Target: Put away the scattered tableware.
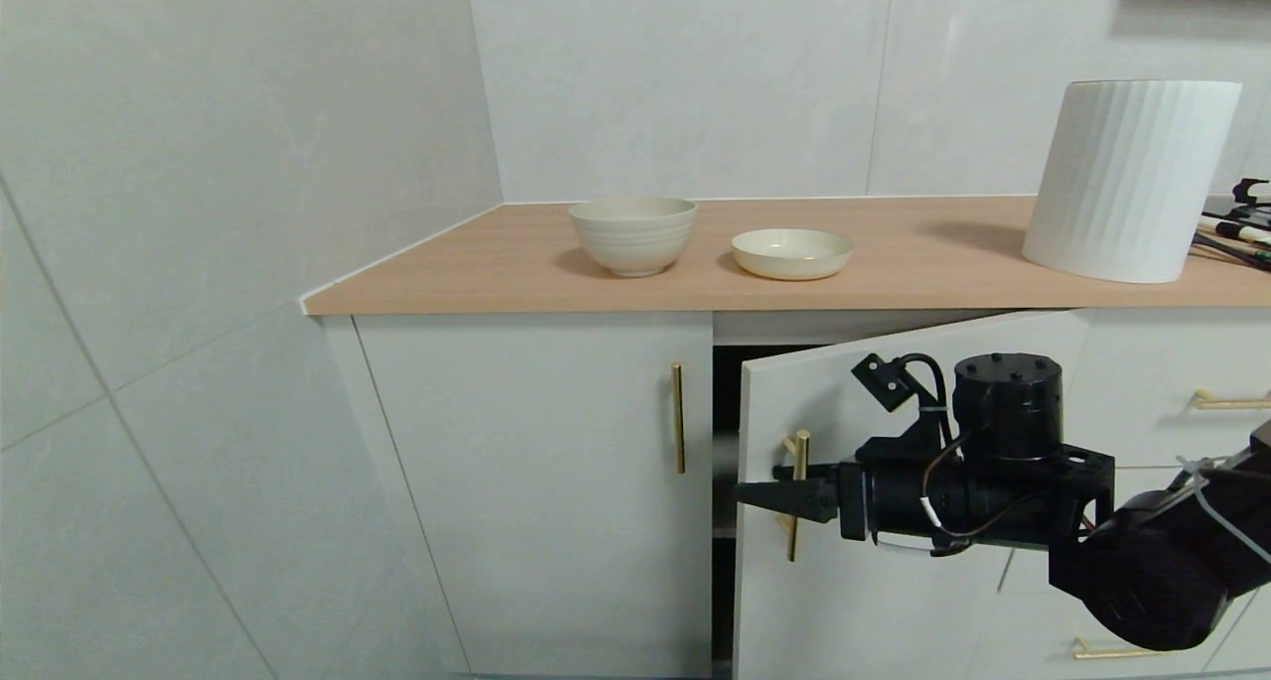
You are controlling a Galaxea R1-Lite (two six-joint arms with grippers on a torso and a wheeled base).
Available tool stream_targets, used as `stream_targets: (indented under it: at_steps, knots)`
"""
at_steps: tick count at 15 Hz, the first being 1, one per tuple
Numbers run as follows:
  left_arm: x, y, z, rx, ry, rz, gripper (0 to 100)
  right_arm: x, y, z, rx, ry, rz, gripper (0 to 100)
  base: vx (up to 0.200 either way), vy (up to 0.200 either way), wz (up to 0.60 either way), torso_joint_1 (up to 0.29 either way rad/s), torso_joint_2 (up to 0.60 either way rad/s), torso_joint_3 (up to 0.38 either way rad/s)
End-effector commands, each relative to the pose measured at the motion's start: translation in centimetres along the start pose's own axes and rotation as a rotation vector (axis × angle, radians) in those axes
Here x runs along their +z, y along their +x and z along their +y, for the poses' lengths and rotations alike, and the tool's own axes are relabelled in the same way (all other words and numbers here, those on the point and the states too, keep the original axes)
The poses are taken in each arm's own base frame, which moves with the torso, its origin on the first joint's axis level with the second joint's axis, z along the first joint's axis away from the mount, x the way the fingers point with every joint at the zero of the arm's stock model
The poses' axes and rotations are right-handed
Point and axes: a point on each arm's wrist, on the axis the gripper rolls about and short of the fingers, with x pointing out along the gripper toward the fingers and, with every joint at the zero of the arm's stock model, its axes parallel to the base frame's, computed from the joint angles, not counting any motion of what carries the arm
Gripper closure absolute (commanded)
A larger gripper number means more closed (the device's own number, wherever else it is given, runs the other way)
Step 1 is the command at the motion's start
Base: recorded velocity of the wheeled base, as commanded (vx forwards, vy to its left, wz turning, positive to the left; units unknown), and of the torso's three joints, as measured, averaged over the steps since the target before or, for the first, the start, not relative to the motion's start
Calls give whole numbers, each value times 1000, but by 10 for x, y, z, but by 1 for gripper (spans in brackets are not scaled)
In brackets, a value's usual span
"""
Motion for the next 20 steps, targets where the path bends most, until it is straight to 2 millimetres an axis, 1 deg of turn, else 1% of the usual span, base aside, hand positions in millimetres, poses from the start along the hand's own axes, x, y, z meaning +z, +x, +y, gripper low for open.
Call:
stream_targets:
  at_steps: [1,3,4,5,6,7,8,9,10,11,12,13,14,15,16,17,19,20]
  knots:
    - [0,0,0,1,-1,-1,0,0,-2,2,0,0,-1,0,0,0,0,0,0,0]
    - [0,0,0,1,-1,-1,0,0,-2,2,0,0,-1,0,0,0,0,0,0,0]
    - [0,0,0,-1,40,-1,0,0,-3,2,0,0,1,0,0,0,0,0,0,0]
    - [0,0,0,-1,42,-2,0,0,-3,2,0,0,1,0,0,0,0,0,0,0]
    - [8,-2,0,-15,52,-47,0,0,-3,2,-1,0,-1,0,0,0,0,0,0,0]
    - [20,-4,-2,-90,66,-63,0,0,-4,3,0,-1,-3,0,0,0,0,0,0,0]
    - [44,-5,-4,-218,66,-28,0,1,-4,3,0,-2,-4,0,0,0,0,0,0,0]
    - [62,-4,-5,-294,60,25,0,1,-4,4,1,-4,-6,0,0,0,0,0,0,0]
    - [81,2,-7,-382,54,90,0,1,-4,4,1,-4,-6,0,0,0,0,0,0,0]
    - [102,17,-10,-514,34,144,0,1,-4,4,1,-4,-6,0,0,0,0,0,0,0]
    - [118,37,-12,-617,9,199,0,1,-4,4,1,-4,-6,0,0,0,0,0,0,0]
    - [131,59,-15,-700,-16,249,0,1,-4,4,1,-4,-6,0,0,0,0,0,0,0]
    - [139,75,-17,-770,-35,281,0,1,-4,4,2,-4,-5,0,0,0,0,0,0,0]
    - [143,87,-20,-817,-45,306,0,1,-4,4,2,-4,-5,0,0,0,0,0,0,0]
    - [147,121,-27,-868,-70,374,0,0,-4,3,1,-2,-3,0,0,0,0,0,0,0]
    - [142,143,-31,-883,-81,421,0,0,-3,3,0,0,-1,0,0,0,0,0,0,0]
    - [128,170,-45,-930,-92,488,0,0,-4,3,1,-2,-3,0,0,0,0,0,0,0]
    - [124,179,-47,-926,-108,507,0,1,-4,4,2,-3,-4,0,0,0,0,0,0,0]
